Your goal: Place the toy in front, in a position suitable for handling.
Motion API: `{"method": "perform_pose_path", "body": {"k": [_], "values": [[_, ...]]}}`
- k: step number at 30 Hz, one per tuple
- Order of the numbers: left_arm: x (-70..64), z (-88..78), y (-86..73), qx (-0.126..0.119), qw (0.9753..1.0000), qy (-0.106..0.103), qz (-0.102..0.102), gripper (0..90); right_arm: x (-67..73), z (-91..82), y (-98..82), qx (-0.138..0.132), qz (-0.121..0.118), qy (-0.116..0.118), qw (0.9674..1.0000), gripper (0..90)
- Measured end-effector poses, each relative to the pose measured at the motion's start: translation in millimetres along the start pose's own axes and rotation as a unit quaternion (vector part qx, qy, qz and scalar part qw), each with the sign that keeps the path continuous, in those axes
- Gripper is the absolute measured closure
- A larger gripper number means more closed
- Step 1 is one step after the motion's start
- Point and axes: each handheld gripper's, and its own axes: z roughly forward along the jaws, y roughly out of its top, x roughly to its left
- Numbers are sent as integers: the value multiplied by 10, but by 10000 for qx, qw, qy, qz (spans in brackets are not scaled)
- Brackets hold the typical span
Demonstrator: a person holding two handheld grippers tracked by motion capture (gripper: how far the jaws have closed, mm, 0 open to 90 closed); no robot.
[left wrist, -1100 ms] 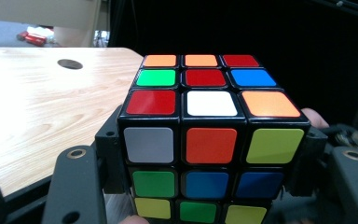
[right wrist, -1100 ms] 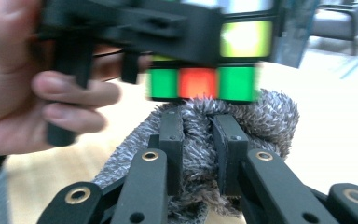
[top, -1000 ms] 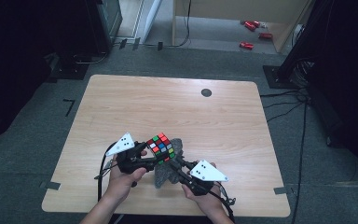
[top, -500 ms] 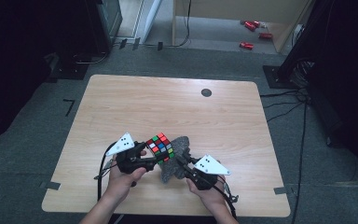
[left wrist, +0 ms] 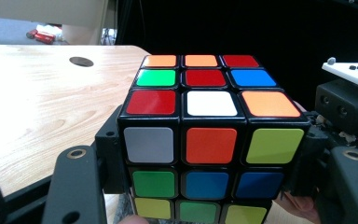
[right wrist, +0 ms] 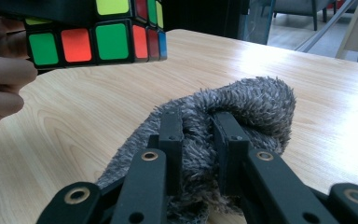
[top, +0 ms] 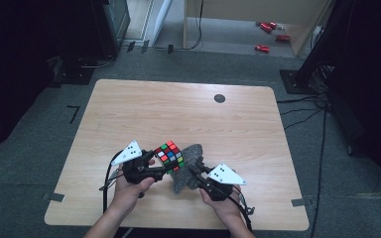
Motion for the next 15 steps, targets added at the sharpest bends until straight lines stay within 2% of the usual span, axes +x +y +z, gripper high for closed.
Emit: {"method": "perform_pose_path", "body": {"k": [15], "values": [[4,7,3,-1,10000,-14,-3,349,-81,-50,9,-19,114,-118,9999,732]]}}
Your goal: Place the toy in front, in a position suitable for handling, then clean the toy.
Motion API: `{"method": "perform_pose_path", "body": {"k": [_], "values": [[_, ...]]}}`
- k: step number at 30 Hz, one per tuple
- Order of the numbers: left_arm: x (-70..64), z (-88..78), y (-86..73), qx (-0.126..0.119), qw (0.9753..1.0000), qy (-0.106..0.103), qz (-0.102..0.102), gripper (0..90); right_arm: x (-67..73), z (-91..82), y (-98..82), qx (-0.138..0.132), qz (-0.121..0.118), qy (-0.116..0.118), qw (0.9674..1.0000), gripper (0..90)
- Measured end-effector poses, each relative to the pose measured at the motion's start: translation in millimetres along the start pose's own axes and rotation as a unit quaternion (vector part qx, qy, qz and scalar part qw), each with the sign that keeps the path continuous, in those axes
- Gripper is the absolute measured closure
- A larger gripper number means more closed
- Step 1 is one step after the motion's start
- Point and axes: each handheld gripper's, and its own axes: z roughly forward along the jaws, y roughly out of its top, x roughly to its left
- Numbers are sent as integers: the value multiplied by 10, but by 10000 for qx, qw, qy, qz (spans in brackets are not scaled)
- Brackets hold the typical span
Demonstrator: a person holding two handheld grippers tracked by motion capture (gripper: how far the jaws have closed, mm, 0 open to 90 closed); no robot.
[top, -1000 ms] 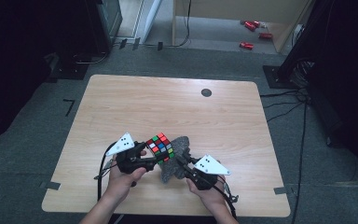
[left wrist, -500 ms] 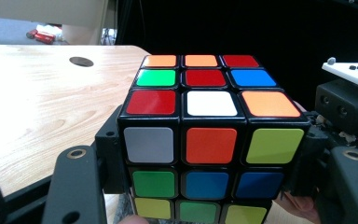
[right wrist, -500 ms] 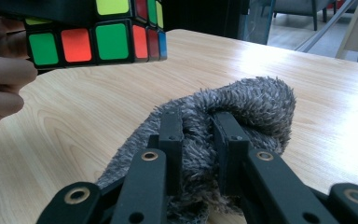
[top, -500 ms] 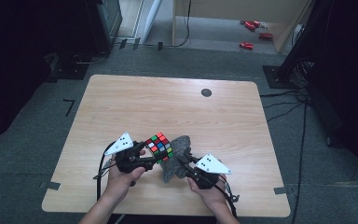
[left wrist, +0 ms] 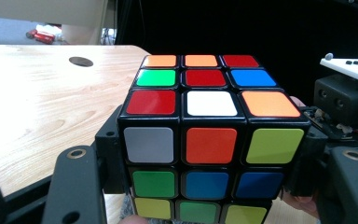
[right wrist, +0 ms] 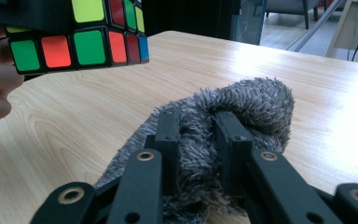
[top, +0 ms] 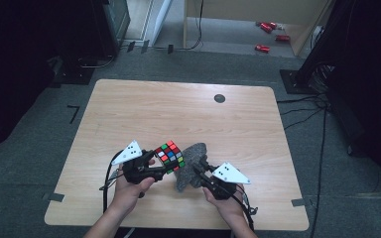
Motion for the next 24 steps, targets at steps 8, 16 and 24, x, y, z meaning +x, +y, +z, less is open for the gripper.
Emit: {"method": "perform_pose_path", "body": {"k": [8,16,24], "values": [[5,12,3,4,10000,-11,4,350,-77,-16,3,52,175,-14,9998,498],[3,15,-1,24,9999,70,74,349,-133,-111,67,-83,278,-43,9996,395],[-67,124,-103,422,9953,456,739,350,-119,-163,131,-161,326,-112,9993,394]]}}
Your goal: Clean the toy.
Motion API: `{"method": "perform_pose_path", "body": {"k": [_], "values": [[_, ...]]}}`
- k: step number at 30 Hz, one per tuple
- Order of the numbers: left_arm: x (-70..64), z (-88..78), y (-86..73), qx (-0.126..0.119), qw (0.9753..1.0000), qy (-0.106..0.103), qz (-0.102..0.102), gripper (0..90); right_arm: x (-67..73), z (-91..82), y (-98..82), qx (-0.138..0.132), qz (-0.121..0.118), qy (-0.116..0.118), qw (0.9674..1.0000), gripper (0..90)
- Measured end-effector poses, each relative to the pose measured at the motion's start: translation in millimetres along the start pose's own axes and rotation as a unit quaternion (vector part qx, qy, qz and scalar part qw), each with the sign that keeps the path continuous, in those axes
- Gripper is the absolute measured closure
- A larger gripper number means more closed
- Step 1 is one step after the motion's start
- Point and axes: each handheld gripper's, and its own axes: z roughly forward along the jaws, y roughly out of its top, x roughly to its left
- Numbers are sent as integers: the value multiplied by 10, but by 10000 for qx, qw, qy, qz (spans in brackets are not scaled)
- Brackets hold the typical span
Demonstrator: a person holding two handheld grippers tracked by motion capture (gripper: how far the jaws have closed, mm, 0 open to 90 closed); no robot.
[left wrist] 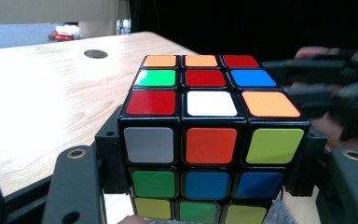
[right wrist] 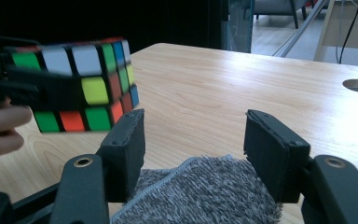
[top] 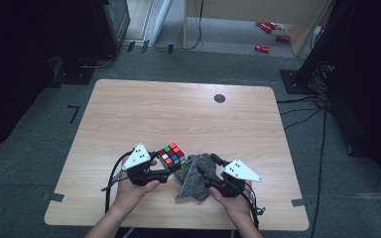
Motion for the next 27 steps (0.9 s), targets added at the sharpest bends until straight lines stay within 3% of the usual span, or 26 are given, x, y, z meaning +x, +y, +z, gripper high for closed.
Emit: {"method": "perform_pose_path", "body": {"k": [7,15,19,27], "values": [[-64,52,-37,190,9989,168,402,349,45,-1,22,-25,-10,51,10000,392],[-148,113,-88,381,9941,375,944,349,78,-32,75,-125,33,88,9999,388],[-169,139,-107,443,9918,413,1121,349,84,-28,89,-134,84,95,9998,382],[-193,179,-134,506,9893,461,1290,349,115,-16,96,-107,113,165,9997,368]]}}
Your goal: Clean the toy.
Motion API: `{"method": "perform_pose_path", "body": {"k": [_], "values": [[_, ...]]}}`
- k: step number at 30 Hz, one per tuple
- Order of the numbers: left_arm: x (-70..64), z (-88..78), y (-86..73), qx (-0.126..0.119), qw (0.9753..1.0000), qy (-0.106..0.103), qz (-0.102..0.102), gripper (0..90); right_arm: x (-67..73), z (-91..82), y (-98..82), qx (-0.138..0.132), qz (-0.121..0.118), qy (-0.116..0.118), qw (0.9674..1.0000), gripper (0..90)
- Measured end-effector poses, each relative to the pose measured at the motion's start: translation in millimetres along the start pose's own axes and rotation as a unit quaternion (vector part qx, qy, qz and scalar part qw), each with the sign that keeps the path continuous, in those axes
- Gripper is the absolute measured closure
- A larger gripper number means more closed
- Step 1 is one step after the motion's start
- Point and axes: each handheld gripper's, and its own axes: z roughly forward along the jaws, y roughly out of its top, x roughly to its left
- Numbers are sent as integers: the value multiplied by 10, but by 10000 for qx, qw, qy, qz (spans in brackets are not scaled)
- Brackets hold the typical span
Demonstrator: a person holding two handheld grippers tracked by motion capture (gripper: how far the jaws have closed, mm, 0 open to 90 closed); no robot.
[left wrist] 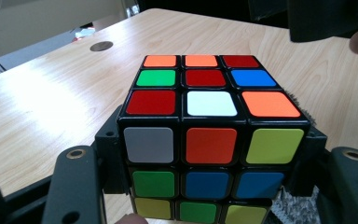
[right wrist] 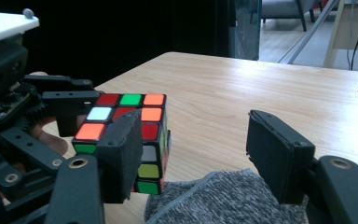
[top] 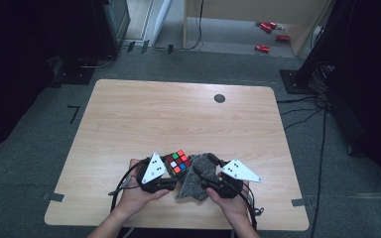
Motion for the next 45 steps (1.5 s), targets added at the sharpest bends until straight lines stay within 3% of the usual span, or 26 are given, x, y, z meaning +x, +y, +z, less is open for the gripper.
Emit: {"method": "perform_pose_path", "body": {"k": [17,23,29,34,37,40,45], "values": [[-30,27,-7,23,9999,-17,96,349,85,48,11,74,33,179,9998,322],[-69,53,-12,79,9997,6,245,349,115,76,4,150,85,266,9995,298],[-154,65,-1,62,9985,68,541,349,187,162,-31,364,115,381,9985,263],[-229,82,0,73,9960,146,884,349,227,233,-61,560,204,385,9975,221],[-281,91,2,74,9931,241,1142,349,236,270,-85,709,331,370,9962,220],[-353,102,-1,100,9885,349,1465,349,243,300,-105,806,381,353,9954,226],[-407,107,-3,-10,9854,405,1654,348,244,330,-131,965,455,275,9939,248]]}}
